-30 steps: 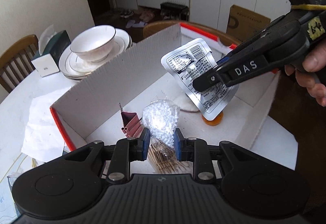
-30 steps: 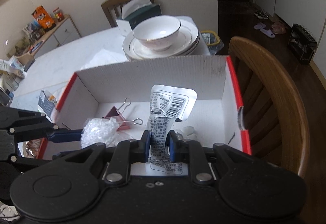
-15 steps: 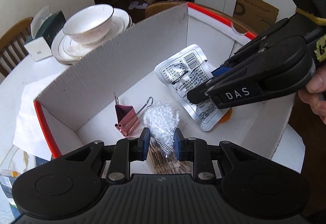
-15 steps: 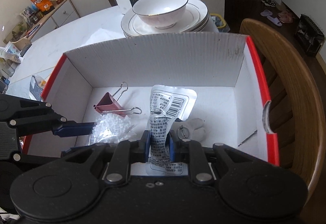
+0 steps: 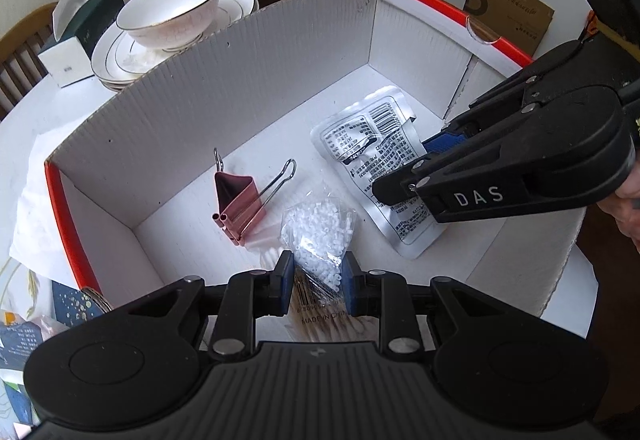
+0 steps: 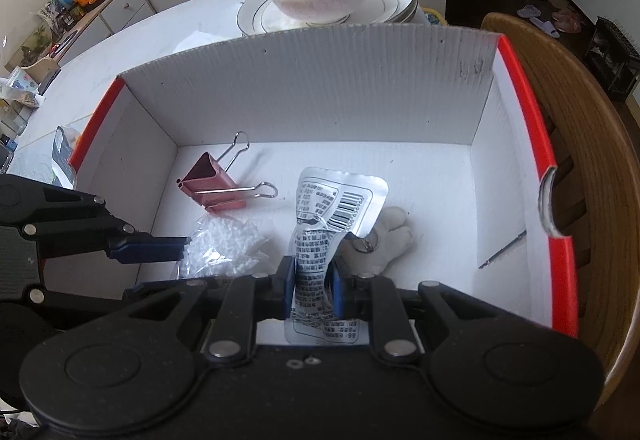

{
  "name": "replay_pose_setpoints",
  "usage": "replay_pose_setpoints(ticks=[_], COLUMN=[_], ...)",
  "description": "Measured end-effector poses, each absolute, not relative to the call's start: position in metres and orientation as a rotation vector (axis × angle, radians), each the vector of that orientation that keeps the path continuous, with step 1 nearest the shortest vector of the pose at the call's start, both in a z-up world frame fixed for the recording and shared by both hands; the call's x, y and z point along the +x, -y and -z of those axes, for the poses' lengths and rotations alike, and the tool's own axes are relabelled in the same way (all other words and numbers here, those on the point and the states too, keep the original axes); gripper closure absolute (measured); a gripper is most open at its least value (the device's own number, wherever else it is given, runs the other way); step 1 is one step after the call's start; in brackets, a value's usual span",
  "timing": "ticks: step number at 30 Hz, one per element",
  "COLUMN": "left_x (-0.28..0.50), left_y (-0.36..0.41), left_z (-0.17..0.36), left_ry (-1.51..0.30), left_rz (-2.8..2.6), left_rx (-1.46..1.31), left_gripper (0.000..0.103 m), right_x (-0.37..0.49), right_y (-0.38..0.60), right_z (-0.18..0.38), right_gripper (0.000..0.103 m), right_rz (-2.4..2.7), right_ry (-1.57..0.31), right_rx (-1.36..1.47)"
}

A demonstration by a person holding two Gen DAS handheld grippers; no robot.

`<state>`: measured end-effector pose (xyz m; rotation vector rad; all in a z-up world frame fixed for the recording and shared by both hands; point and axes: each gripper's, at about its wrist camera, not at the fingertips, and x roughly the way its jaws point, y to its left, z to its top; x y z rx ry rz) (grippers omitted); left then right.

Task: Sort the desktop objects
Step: 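Open right tool releasing the silver packet while left tool releases the bead bag in the box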

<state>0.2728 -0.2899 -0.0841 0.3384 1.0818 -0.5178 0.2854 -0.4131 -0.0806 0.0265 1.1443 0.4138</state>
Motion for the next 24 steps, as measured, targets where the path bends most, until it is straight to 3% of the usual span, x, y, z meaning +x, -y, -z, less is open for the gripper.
replay_pose_setpoints(ticks=[12, 15, 16, 17, 24], left_x=[0.270, 0.268, 0.266, 0.264, 0.257], left_y=[0.284, 0.283, 0.283, 0.282, 0.276], left_z=[0.084, 0.082, 0.081, 0.079, 0.067], left_ry=[-1.086, -1.079, -1.073, -1.059, -1.025], left_rz=[0.511, 0.514, 0.511, 0.510, 0.526], left_rx=[0.286, 0.276, 0.275, 0.272, 0.228], left_gripper=[0.077, 0.065, 0.049, 0.041, 0.041], right_x=[0.281, 0.278, 0.278, 0.277, 0.270], right_y=[0.421, 0.422, 0.422, 0.423, 0.427], right_z=[0.078, 0.075, 0.074, 0.072, 0.061], right_gripper=[0.073, 0.069, 0.069, 0.068, 0.055], right_rz=[-0.406, -0.409, -0.410, -0.411, -0.418], right_ry=[-1.129, -1.118, -1.113, -1.109, -1.069], right_rx=[0.027, 0.026, 0.025, 0.024, 0.017])
